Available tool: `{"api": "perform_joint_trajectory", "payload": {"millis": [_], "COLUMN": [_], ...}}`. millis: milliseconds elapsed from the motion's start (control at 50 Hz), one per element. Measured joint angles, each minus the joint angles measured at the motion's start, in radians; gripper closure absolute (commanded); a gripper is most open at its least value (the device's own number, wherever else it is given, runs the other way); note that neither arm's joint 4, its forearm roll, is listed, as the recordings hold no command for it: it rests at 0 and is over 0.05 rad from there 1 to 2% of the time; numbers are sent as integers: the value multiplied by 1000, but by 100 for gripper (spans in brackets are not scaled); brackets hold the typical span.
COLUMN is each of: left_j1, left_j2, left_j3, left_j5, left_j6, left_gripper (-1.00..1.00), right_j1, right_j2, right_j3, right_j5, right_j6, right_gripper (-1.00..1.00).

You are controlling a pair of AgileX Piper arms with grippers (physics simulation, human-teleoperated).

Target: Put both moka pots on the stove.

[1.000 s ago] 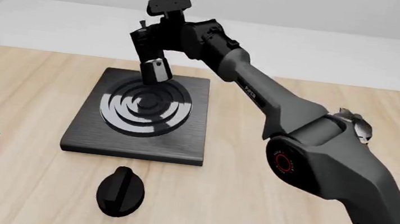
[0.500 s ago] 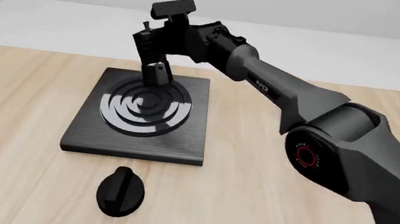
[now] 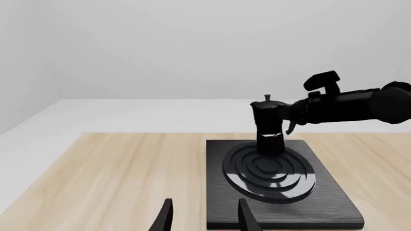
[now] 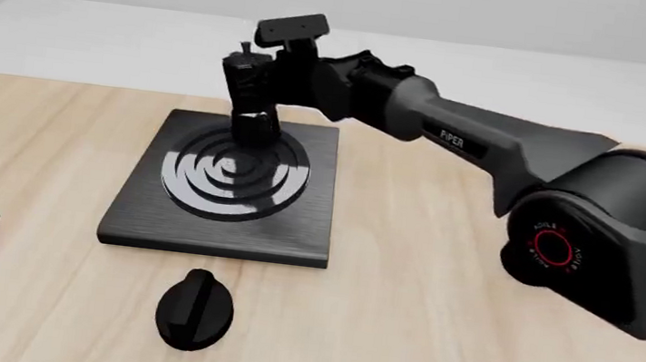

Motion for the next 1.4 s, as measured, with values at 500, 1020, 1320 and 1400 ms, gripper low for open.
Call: {"api": "perform_joint_trajectory", "payload": {"millis": [500, 1020, 1320, 1400], "left_j1": [0, 1, 2, 2], "left_j2": [0, -5, -7, -7], "left_j3": [0, 0, 2, 3], "left_j5": [0, 4, 4, 4], "left_j6": [0, 5, 2, 1], "left_gripper": [-100, -100, -100, -100], "right_j1": [3, 19, 33, 30], "right_j2": [-72, -98, -99, -114], "right_j3": [172, 286, 309, 329], "right_j5": [-87, -135, -129, -130], "right_j6": [38, 69, 89, 93], "right_gripper": [100, -100, -100, -100]}}
